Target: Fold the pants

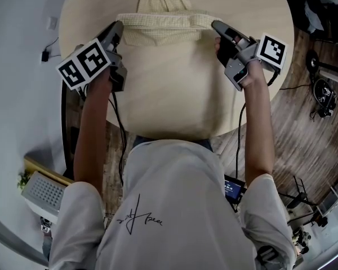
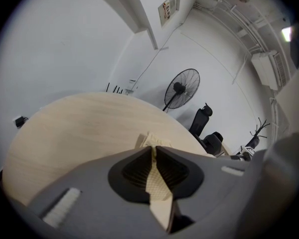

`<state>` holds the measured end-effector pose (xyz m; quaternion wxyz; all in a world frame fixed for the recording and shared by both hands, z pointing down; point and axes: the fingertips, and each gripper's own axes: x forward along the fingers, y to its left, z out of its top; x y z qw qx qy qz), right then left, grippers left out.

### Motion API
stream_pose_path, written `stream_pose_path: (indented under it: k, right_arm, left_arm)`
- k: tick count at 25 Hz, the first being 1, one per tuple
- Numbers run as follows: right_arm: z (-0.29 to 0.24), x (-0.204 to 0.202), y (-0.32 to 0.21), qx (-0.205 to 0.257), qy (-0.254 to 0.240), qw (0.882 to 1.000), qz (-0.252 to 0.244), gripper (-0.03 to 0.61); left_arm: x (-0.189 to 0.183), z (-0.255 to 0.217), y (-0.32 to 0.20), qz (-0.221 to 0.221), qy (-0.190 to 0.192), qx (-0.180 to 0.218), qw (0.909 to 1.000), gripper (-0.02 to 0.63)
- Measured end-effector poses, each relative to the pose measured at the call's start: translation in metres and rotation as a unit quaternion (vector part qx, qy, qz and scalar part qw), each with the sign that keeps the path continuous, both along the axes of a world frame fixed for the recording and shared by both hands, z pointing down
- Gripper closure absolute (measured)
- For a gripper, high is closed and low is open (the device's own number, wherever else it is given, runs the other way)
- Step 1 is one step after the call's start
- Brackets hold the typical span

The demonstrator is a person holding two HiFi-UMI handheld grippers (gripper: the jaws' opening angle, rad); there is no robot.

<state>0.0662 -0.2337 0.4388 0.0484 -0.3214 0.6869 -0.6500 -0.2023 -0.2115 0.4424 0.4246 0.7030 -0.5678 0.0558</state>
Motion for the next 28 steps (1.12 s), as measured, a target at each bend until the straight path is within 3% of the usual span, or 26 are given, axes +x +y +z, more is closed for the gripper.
stream_pose_path:
  k: [8,17,22,28]
  right_arm:
    - [0.015,-0.004,-0.023,-0.042,-0.044,0.998,0.022,0.555]
    - [0.031,-0.012,-0.053,-0.083,-0.092,0.992,0.034,0.554]
    - [0.048,-0.016,-0.083,-0.113,-0.128,0.984,0.058,0.554]
    - [0.059,-0.018,-0.093,-0.135,-0.144,0.977,0.080,0.552]
  left_arm:
    - [-0.005,0.013,-0.026,-0.014,0.035,-0.014,0.9992,0.529]
    - [-0.011,0.031,-0.058,-0.028,0.050,-0.029,0.9979,0.528]
    - [-0.015,0.050,-0.087,-0.060,0.104,-0.047,0.9916,0.526]
    - [-0.018,0.062,-0.095,-0.082,0.139,-0.058,0.9851,0.526]
